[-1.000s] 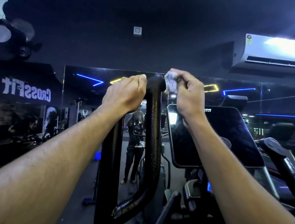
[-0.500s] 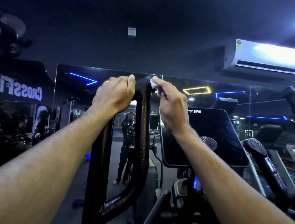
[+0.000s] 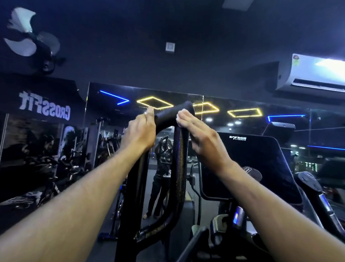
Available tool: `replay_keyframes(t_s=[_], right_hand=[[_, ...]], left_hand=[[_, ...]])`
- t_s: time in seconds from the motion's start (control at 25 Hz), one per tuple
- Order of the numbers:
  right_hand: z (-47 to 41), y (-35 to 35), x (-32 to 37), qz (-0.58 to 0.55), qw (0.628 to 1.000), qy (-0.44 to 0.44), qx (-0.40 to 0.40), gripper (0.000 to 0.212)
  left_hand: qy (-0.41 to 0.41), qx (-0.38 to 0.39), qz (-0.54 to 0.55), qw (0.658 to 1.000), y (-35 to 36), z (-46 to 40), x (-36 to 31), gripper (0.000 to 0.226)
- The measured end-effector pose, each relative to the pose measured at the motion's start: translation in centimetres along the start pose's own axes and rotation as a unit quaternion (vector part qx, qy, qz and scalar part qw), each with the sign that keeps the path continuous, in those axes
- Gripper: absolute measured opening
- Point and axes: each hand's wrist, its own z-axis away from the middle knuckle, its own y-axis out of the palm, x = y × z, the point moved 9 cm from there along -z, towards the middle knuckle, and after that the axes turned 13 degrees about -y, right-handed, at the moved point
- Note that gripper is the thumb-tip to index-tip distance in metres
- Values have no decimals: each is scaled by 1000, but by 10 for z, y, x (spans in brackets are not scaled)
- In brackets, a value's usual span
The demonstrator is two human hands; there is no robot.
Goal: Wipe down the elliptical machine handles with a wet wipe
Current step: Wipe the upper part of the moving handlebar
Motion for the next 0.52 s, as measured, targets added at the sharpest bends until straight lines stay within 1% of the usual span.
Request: replay_keyframes(t_s=[0.08,0.16,0.24,0.28,0.4,0.52], right_hand=[[-4,-9,-8,-1,1000,14,-14,55],[-23,-22,-26,31,998,28,-45,42],[-45,-19,-43,32,997,57,-36,32],[-51,-10,-46,26,997,67,-22,31],[-44,11,-35,51,998,37,-11,34],[-28,3,-29,73,997,-12,-15,47]], left_hand=[[13,-1,3,1000,1,3,-3,86],[13,-6,6,1000,-1,1,-2,89],[5,-4,18,1000,0,-2,2,98],[6,-3,25,1000,1,-3,3,99],[-1,4,34,999,1,0,3,100],[5,2,42,999,0,2,1,96]])
